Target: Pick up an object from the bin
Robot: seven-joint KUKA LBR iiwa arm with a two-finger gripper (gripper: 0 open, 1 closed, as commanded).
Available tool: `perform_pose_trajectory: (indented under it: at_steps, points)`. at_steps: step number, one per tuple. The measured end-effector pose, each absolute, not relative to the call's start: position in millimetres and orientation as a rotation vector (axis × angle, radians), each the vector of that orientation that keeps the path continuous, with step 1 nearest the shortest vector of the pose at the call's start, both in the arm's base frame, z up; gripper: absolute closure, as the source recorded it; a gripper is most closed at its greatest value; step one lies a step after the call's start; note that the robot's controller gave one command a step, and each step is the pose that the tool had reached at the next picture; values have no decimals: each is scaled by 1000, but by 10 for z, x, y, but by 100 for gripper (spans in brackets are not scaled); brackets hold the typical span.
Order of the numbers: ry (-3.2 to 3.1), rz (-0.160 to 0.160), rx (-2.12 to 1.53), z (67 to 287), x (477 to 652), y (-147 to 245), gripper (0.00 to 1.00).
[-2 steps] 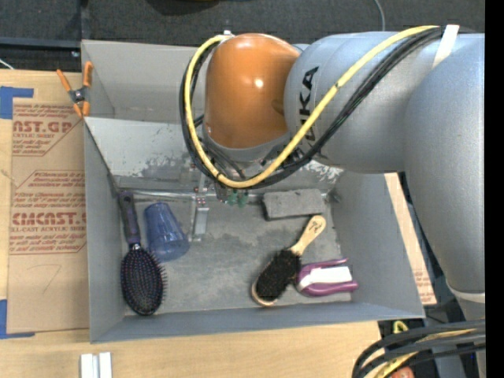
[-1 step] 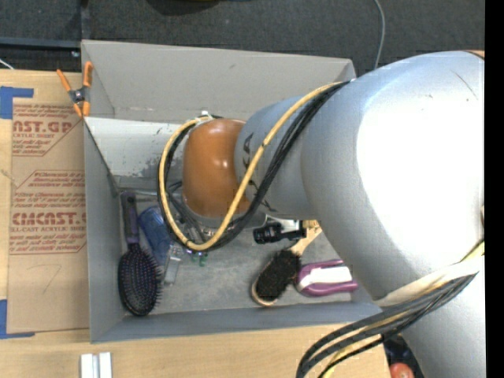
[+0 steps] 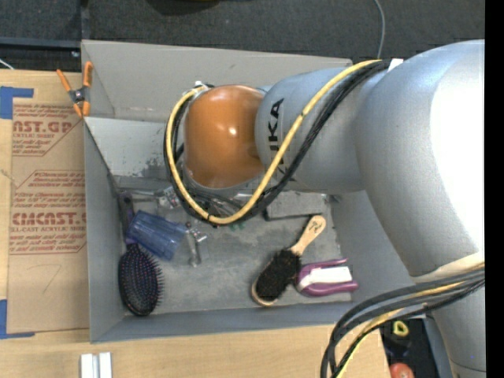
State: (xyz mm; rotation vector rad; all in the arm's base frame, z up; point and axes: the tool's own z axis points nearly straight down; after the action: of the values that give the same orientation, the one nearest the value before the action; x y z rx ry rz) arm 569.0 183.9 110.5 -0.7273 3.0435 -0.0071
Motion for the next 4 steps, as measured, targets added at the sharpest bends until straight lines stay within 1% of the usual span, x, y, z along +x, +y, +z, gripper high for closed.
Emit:
perform_pose_trajectory:
  at_steps: [1, 2, 3, 4]
  points:
    - [3138, 4, -132, 1034, 5399, 2226, 0]
    - [3066, 1, -636, 858, 5631, 2198, 0]
    - [3137, -2, 80, 745, 5623, 2226, 100]
    - [3127, -1, 284, 713, 5606, 2256, 100]
